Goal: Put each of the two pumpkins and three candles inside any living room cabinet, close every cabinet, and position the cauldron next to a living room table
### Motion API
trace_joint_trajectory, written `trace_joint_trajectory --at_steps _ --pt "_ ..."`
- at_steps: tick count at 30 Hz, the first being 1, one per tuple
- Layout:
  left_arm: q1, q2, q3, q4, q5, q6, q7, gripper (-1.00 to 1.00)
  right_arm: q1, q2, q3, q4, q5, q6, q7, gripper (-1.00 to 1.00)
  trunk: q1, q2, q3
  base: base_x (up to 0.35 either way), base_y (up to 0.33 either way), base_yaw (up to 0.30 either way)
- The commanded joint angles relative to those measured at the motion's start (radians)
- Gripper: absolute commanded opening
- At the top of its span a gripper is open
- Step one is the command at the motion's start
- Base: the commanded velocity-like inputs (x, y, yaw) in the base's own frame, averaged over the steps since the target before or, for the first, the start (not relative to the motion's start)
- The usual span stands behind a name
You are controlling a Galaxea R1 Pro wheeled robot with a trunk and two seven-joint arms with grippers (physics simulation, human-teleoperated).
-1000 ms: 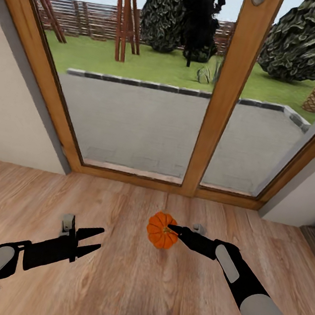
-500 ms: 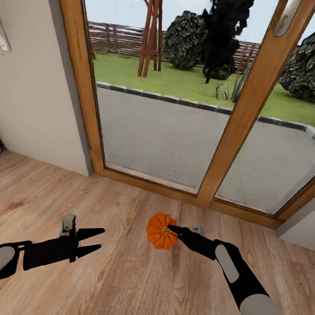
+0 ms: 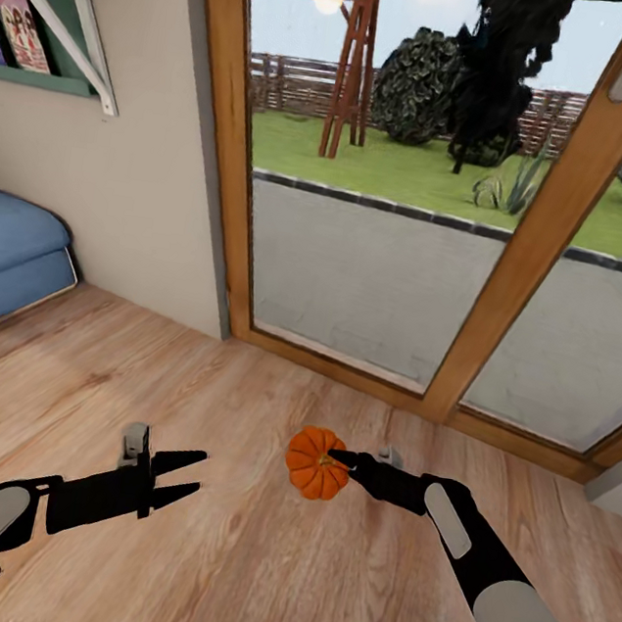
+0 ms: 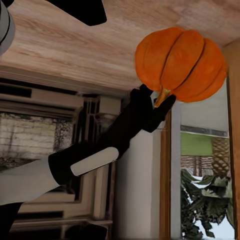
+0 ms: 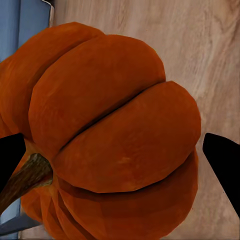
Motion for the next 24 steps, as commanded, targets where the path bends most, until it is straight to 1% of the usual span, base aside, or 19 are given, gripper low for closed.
trace_joint_trajectory --at_steps 1,6,11,18,21,24 --pt "-0.001 0.000 -0.001 0.001 -0.008 0.001 -0.009 1.00 0.000 -0.001 0.002 -0.001 -0.010 0.005 0.001 -1.00 -0.004 0.007 0.002 -0.004 0.000 0.274" --pt "-0.001 -0.001 -0.001 0.002 -0.009 0.000 -0.009 1.00 0.000 -0.002 0.002 -0.001 -0.010 0.005 0.001 -1.00 -0.023 0.042 0.015 -0.022 0.000 0.274" --pt "-0.001 -0.001 -0.004 0.002 -0.009 0.000 -0.009 1.00 0.000 -0.002 0.001 -0.001 -0.016 0.005 0.002 -1.00 -0.042 0.077 0.029 -0.272 0.000 0.246" --pt "-0.001 -0.002 -0.006 0.002 -0.010 0.000 -0.008 1.00 0.000 -0.002 -0.004 -0.001 -0.022 0.004 0.002 -1.00 -0.069 0.126 0.051 -0.324 0.000 0.050" --pt "-0.001 -0.002 -0.007 0.002 -0.010 0.000 -0.008 1.00 0.000 -0.002 -0.002 -0.001 -0.022 0.003 0.002 -1.00 -0.081 0.147 0.060 -0.166 0.000 0.058" --pt "-0.001 -0.001 -0.006 0.002 -0.010 0.000 -0.008 1.00 0.000 -0.002 0.001 -0.002 -0.023 0.004 0.002 -1.00 -0.092 0.168 0.069 -0.039 0.000 0.214"
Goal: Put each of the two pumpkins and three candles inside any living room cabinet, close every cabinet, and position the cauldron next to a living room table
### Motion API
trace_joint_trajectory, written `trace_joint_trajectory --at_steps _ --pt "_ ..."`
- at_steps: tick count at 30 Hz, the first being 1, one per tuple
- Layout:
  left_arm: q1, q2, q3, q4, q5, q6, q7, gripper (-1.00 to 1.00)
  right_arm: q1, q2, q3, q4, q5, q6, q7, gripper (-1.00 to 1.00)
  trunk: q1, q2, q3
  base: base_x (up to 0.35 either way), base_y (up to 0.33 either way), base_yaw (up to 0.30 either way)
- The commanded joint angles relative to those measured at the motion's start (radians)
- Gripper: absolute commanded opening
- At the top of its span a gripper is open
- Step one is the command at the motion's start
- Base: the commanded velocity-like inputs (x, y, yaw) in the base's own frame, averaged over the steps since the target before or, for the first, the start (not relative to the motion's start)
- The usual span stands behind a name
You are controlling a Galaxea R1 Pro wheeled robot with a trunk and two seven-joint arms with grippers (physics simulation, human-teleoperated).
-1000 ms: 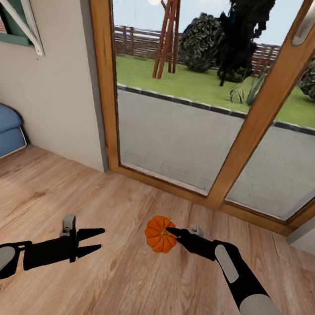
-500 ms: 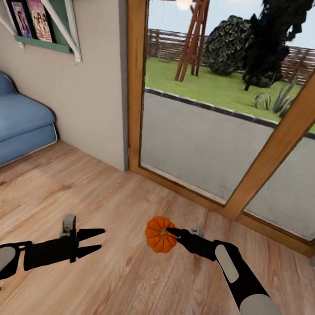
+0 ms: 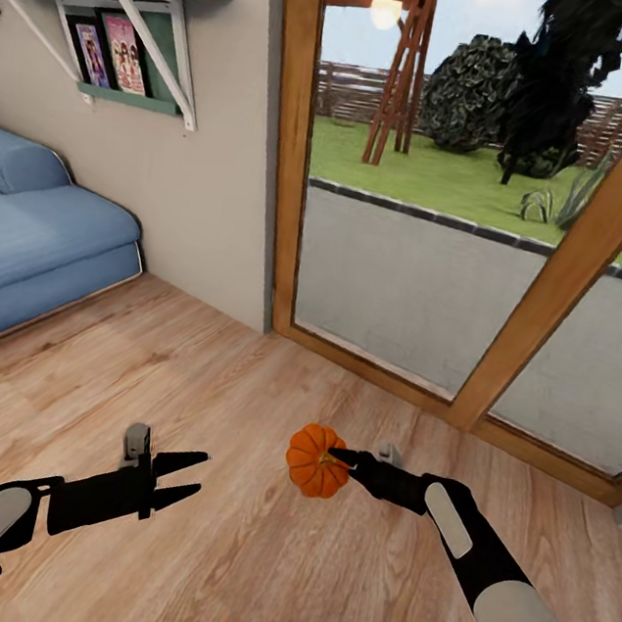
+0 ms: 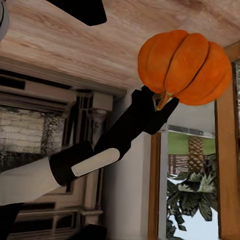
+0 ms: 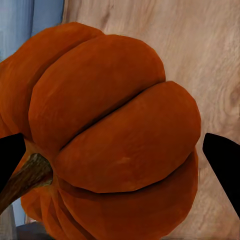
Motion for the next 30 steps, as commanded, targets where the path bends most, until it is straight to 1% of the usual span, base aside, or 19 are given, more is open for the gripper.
trace_joint_trajectory --at_steps 1,12,19,30 --pt "-0.001 0.000 -0.001 0.001 -0.009 0.000 -0.009 1.00 0.000 -0.001 0.002 -0.001 -0.003 0.003 0.000 -1.00 -0.004 0.007 0.002 -0.019 0.000 0.244" --pt "-0.001 -0.001 -0.002 0.001 -0.010 -0.001 -0.008 1.00 0.000 -0.001 0.003 0.000 -0.003 0.002 0.000 -1.00 -0.046 0.084 0.037 -0.003 0.000 0.261" --pt "-0.001 -0.001 -0.002 0.004 -0.010 -0.001 -0.008 1.00 0.000 -0.001 -0.002 -0.002 -0.005 0.003 0.002 -1.00 -0.073 0.133 0.059 -0.018 0.000 0.066" --pt "-0.001 -0.004 -0.003 0.004 -0.013 -0.002 -0.008 1.00 0.000 -0.001 -0.005 -0.002 -0.006 0.003 0.002 -1.00 -0.115 0.210 0.093 -0.304 0.000 0.002"
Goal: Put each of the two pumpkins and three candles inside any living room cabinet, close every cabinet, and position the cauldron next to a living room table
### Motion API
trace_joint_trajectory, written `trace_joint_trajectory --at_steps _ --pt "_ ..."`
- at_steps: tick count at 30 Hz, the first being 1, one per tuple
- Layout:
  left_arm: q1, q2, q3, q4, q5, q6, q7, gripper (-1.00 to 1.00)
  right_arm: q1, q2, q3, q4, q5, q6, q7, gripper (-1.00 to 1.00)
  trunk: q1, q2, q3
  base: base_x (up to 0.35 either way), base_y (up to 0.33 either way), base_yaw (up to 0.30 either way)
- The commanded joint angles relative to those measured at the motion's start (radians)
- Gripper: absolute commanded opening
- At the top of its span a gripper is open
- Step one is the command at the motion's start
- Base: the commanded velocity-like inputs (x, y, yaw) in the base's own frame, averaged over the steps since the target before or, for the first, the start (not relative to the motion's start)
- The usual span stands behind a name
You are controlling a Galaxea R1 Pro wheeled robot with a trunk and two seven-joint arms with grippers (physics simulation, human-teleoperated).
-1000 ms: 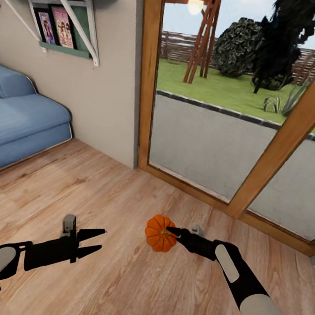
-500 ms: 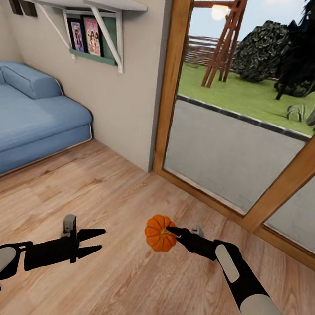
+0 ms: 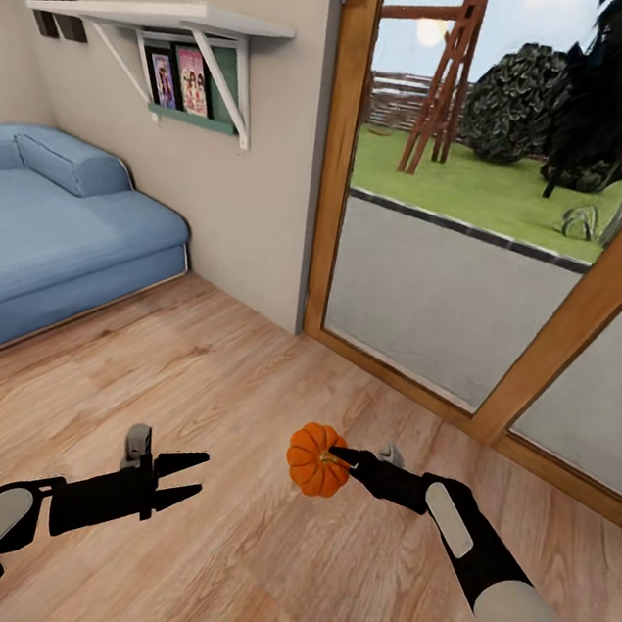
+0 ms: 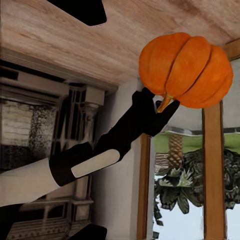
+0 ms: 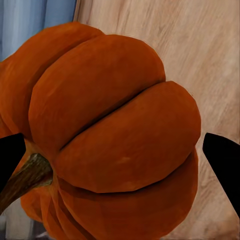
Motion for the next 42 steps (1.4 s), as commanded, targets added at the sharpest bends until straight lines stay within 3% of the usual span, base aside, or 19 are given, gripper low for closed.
trace_joint_trajectory --at_steps 1,8,20,28,42 --pt "-0.001 0.000 -0.001 0.001 -0.009 0.000 -0.009 1.00 -0.001 -0.001 0.002 0.000 -0.004 0.003 0.001 -1.00 -0.005 0.007 0.003 -0.338 0.000 0.000" --pt "-0.001 -0.002 -0.001 0.002 -0.009 0.000 0.036 1.00 -0.001 -0.001 0.002 0.000 -0.004 0.003 0.001 -1.00 -0.005 0.007 0.003 -0.334 0.000 0.000" --pt "-0.001 -0.003 0.001 0.002 -0.006 -0.002 0.043 1.00 -0.001 -0.001 0.003 0.000 -0.004 0.003 0.002 -1.00 -0.005 0.007 0.003 -0.303 -0.007 0.000" --pt "-0.001 -0.004 -0.001 0.002 -0.005 -0.001 0.042 1.00 -0.001 -0.002 0.008 0.000 0.011 -0.006 0.137 -1.00 -0.005 0.007 0.003 -0.311 -0.106 0.000" --pt "-0.001 -0.005 0.000 0.002 -0.005 0.000 0.040 1.00 -0.001 -0.004 0.004 0.000 0.012 -0.007 0.150 -1.00 -0.005 0.007 0.005 -0.118 -0.044 0.081"
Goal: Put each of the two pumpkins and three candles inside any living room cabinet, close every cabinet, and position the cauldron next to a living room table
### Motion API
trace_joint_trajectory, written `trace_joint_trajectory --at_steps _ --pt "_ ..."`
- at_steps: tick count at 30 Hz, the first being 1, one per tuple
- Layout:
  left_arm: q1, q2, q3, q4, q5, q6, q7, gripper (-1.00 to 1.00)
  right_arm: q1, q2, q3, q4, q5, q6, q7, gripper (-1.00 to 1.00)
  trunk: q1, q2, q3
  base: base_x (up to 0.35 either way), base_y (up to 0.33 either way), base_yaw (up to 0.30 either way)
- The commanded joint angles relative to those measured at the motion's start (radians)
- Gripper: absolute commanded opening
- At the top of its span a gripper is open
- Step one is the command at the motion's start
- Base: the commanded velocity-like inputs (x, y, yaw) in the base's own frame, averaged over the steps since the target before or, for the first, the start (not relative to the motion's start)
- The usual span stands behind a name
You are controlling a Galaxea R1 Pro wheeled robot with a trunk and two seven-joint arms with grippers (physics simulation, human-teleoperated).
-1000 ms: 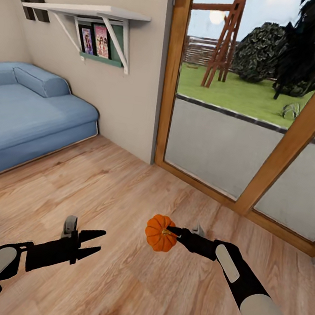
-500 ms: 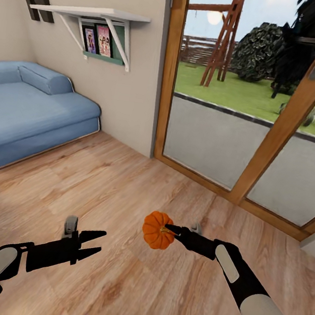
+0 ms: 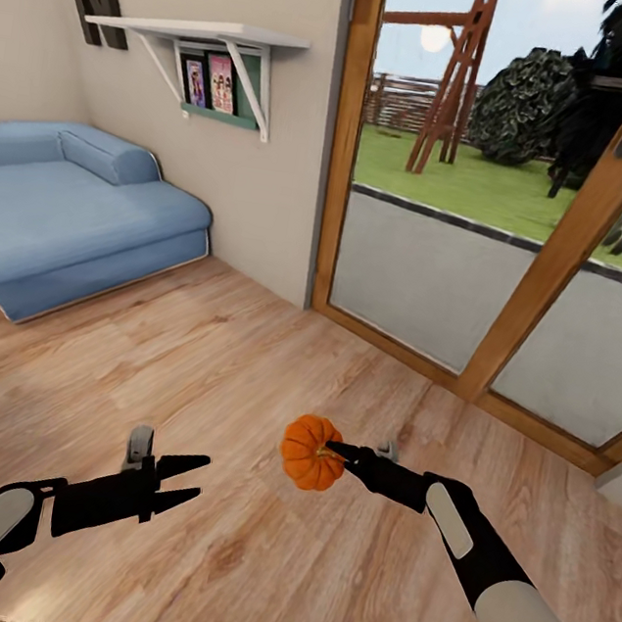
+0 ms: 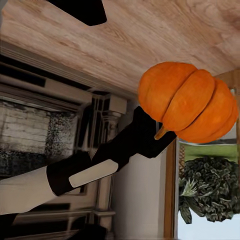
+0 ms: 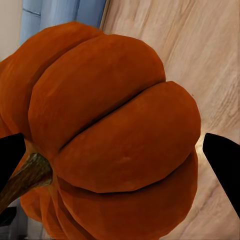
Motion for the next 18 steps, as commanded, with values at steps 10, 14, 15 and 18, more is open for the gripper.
trace_joint_trajectory --at_steps 10,14,15,18 --pt "-0.001 -0.001 0.001 0.001 -0.014 -0.001 -0.010 1.00 0.000 -0.001 0.006 -0.001 -0.006 0.003 -0.001 -1.00 0.000 0.000 0.005 0.112 -0.132 0.248" --pt "-0.001 -0.001 0.001 0.001 -0.015 -0.001 -0.010 1.00 0.000 -0.001 0.007 -0.001 -0.006 0.003 -0.001 -1.00 0.000 0.000 0.007 0.226 -0.219 0.251" --pt "-0.001 -0.001 0.000 0.001 -0.015 -0.001 -0.010 1.00 0.000 -0.001 0.007 -0.001 -0.006 0.003 -0.001 -1.00 0.000 0.000 0.007 0.213 -0.227 0.251" --pt "-0.001 -0.001 -0.001 0.001 -0.013 -0.001 -0.010 1.00 0.000 -0.001 0.007 -0.001 -0.006 0.004 -0.001 -1.00 0.000 0.000 0.009 0.137 -0.245 0.251"
